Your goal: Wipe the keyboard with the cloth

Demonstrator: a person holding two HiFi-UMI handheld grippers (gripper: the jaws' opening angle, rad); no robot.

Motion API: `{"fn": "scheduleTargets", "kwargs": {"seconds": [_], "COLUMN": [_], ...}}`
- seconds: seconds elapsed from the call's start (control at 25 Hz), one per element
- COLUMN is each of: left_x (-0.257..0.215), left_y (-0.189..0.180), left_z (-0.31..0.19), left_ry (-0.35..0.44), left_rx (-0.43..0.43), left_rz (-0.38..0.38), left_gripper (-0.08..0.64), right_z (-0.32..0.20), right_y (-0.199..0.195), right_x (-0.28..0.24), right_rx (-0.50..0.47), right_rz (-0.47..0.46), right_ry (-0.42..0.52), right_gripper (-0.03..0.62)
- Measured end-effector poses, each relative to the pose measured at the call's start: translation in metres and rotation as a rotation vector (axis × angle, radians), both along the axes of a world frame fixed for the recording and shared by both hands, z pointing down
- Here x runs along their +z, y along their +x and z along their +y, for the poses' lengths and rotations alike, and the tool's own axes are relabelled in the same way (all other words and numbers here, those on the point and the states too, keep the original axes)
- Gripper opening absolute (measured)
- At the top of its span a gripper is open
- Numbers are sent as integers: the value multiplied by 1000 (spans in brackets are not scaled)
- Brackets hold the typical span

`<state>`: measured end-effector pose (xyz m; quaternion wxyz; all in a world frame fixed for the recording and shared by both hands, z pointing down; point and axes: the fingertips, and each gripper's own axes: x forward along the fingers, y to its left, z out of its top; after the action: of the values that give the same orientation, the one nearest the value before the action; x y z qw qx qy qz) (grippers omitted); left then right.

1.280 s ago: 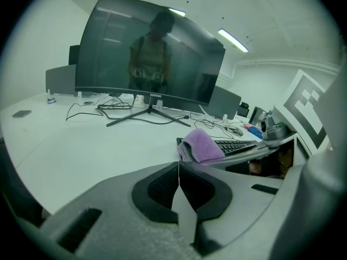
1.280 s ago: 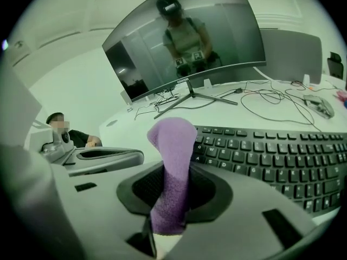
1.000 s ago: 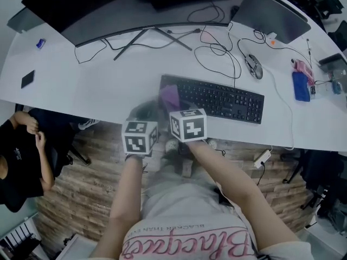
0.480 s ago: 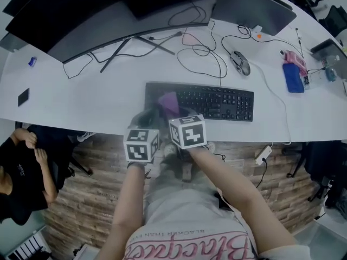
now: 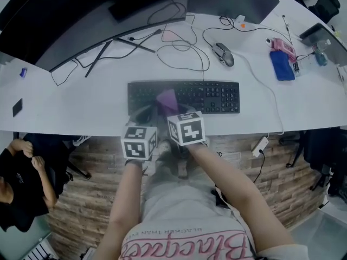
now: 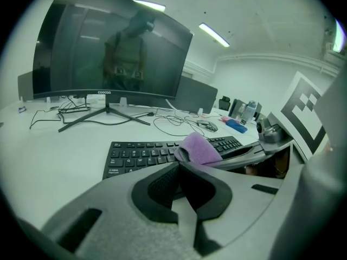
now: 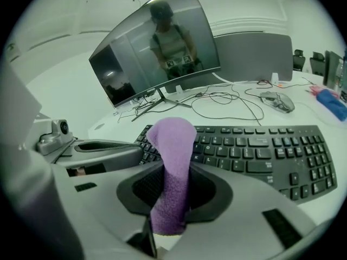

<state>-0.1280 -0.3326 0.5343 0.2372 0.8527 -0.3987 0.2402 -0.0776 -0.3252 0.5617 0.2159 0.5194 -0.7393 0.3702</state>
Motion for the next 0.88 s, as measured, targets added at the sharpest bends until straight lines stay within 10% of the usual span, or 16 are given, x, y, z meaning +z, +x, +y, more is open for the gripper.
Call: {"fn": "scheduleTargets", "kwargs": {"seconds": [0.88], "left_x": [-4], "left_y": [116], "left_z": [22], "left_ry": [-2], "left_rx": [143], "left_rz": [8], "left_gripper": [8], "right_z": [26], "right_y": [108], "right_x": [0], "right_rx": [81], "right_rz": [38], "right_ry": [-16], "right_gripper": [97]}}
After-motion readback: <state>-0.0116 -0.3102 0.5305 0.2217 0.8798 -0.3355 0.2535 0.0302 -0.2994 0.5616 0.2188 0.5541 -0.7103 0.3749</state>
